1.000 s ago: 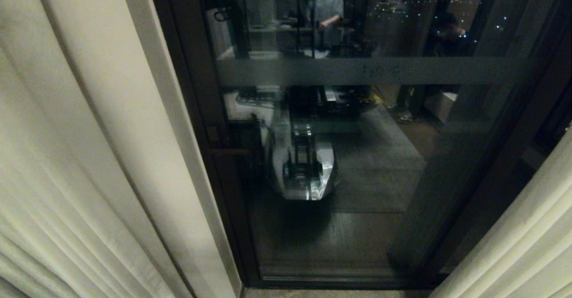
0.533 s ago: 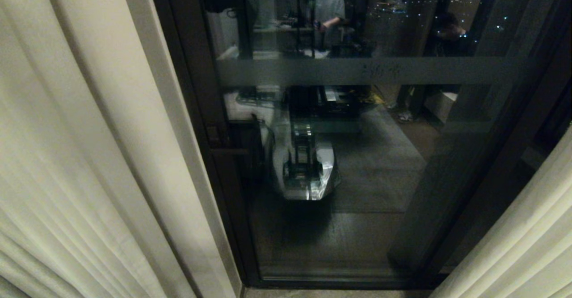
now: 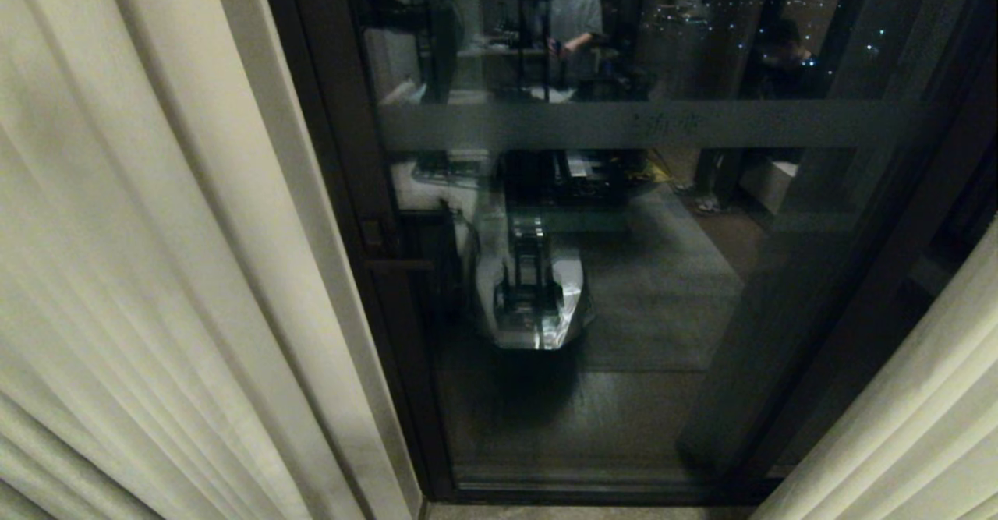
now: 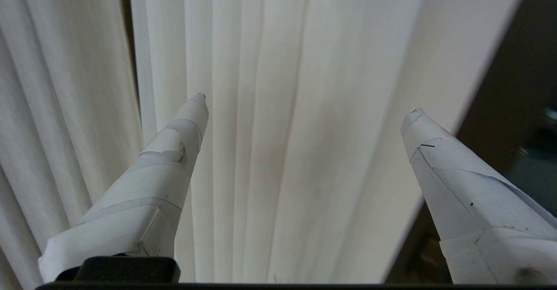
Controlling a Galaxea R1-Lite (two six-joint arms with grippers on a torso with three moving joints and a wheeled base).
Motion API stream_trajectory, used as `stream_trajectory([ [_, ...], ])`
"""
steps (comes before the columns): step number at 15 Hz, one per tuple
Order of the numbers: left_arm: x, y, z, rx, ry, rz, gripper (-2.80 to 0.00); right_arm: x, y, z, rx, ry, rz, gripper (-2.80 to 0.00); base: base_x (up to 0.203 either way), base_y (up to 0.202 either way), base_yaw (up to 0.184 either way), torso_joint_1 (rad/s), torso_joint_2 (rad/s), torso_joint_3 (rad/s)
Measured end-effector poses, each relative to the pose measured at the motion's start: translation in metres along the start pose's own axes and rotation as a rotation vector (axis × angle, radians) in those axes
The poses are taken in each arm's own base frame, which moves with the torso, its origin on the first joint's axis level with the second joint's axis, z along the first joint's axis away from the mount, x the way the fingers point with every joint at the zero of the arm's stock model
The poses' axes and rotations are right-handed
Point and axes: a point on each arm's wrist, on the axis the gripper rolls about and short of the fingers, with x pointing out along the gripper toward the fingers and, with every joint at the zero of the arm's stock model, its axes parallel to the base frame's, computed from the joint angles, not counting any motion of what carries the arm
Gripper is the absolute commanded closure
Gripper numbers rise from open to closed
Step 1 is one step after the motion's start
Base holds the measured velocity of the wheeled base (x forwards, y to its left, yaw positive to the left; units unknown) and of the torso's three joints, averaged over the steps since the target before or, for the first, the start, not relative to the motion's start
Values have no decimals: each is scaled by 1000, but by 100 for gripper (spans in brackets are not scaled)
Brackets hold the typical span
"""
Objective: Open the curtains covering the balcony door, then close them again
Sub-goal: Pull the inner curtains open on both sides
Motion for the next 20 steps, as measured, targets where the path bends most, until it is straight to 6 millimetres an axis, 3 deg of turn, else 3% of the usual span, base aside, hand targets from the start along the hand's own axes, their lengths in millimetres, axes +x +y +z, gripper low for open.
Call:
stream_trajectory([
  [1, -6, -1, -1, -2, 6, -6, 0, 0, 0, 0, 0, 0, 0, 0, 0, 0, 0, 0, 0, 0],
  [6, -22, -3, -1, -6, -9, -30, 0, 0, 0, 0, 0, 0, 0, 0, 0, 0, 0, 0, 0, 0],
  [9, -28, -4, -11, -10, 19, -51, 0, 0, 0, 0, 0, 0, 0, 0, 0, 0, 0, 0, 0, 0],
  [16, -67, -18, -66, 40, 179, -278, 0, 0, 0, 0, 0, 0, 0, 0, 0, 0, 0, 0, 0, 0],
  [20, -104, -7, -112, 124, 298, -397, 0, 0, 0, 0, 0, 0, 0, 0, 0, 0, 0, 0, 0, 0],
])
